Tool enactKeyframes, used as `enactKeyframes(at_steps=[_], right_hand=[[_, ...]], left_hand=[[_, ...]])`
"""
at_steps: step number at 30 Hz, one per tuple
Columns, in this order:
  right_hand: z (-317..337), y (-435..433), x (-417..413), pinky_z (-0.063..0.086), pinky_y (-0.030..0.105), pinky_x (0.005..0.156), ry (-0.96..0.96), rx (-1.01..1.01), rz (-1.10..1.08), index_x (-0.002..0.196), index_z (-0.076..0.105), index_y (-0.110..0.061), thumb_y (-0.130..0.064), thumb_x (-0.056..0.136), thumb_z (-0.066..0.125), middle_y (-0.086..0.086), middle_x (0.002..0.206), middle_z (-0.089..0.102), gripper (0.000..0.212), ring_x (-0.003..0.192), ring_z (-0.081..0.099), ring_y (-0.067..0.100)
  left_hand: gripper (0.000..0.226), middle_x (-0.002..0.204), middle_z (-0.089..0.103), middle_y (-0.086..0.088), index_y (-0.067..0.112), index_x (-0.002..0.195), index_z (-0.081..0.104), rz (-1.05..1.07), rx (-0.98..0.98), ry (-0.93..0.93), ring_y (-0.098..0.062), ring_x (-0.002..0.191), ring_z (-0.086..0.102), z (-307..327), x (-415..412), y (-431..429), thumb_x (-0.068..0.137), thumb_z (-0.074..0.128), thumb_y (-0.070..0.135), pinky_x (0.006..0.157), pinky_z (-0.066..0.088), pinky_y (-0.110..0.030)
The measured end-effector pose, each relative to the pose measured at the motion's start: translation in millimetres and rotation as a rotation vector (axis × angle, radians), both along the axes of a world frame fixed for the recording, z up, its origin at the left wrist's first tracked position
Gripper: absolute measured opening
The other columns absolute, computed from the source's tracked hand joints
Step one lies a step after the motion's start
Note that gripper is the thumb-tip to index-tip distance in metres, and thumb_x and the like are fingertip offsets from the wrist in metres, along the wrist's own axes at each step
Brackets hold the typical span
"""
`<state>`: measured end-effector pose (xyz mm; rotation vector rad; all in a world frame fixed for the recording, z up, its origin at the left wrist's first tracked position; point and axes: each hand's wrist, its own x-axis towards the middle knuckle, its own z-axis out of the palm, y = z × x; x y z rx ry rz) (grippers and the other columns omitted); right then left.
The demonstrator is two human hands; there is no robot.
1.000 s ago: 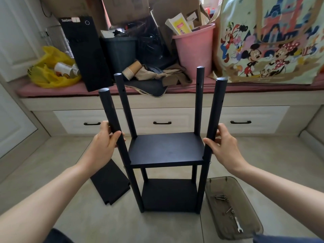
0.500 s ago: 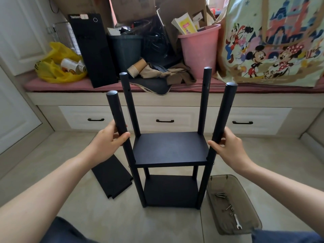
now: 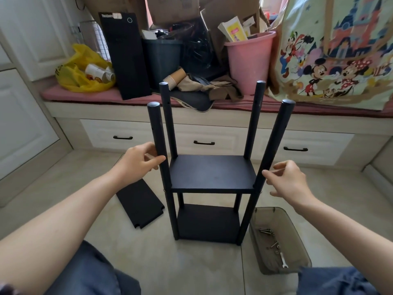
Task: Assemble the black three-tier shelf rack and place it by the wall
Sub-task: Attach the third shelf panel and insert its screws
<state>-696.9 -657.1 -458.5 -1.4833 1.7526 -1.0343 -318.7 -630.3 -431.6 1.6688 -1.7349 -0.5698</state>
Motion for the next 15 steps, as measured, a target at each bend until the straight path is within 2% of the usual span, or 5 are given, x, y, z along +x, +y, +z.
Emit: enactKeyframes(at_steps=[3,5,10,12,15], right_hand=[[-7,12,9,0.057,0.050,0.084,0.056,0.023,0.018,0.115,0.053,-0.007,-0.022,0.090,0.070,0.008,0.100,0.064,0.033,0.099,0.064,0.028],[-16,17,22,0.055,0.047,0.089,0.112,0.059,0.053,0.112,0.057,-0.009,-0.022,0.090,0.070,0.006,0.099,0.064,0.029,0.098,0.063,0.026],[-42,19,69,0.043,0.021,0.072,0.266,0.085,0.236,0.119,0.056,-0.010,-0.024,0.093,0.067,-0.006,0.094,0.059,0.031,0.087,0.056,0.012],[-53,18,91,0.043,0.021,0.069,0.310,0.121,0.313,0.120,0.055,-0.012,-0.025,0.095,0.064,-0.008,0.091,0.059,0.029,0.084,0.056,0.009],[-70,18,126,0.043,0.023,0.073,0.370,0.171,0.440,0.119,0.055,-0.015,-0.028,0.098,0.059,-0.002,0.102,0.062,0.025,0.090,0.058,0.012]], left_hand=[[0.008,0.088,0.075,0.006,0.022,0.105,0.067,0.001,0.040,-0.054,-0.007,0.077,0.073,1,7,7,0.099,0.064,0.025,0.079,0.062,-0.041],[0.009,0.078,0.076,0.004,0.018,0.096,0.069,0.004,0.065,-0.074,-0.010,0.073,0.073,3,17,12,0.100,0.062,0.020,0.079,0.062,-0.040],[0.015,0.074,0.075,-0.001,0.011,0.091,0.071,0.090,0.096,0.010,-0.018,0.070,0.074,7,56,22,0.100,0.062,0.016,0.075,0.061,-0.035],[0.014,0.075,0.076,-0.002,0.011,0.092,0.071,0.100,0.169,-0.003,-0.018,0.070,0.074,-1,72,25,0.100,0.061,0.016,0.070,0.059,-0.031],[0.013,0.078,0.076,-0.002,0.012,0.095,0.071,0.083,0.299,-0.051,-0.016,0.072,0.074,-19,95,30,0.101,0.061,0.015,0.067,0.057,-0.026]])
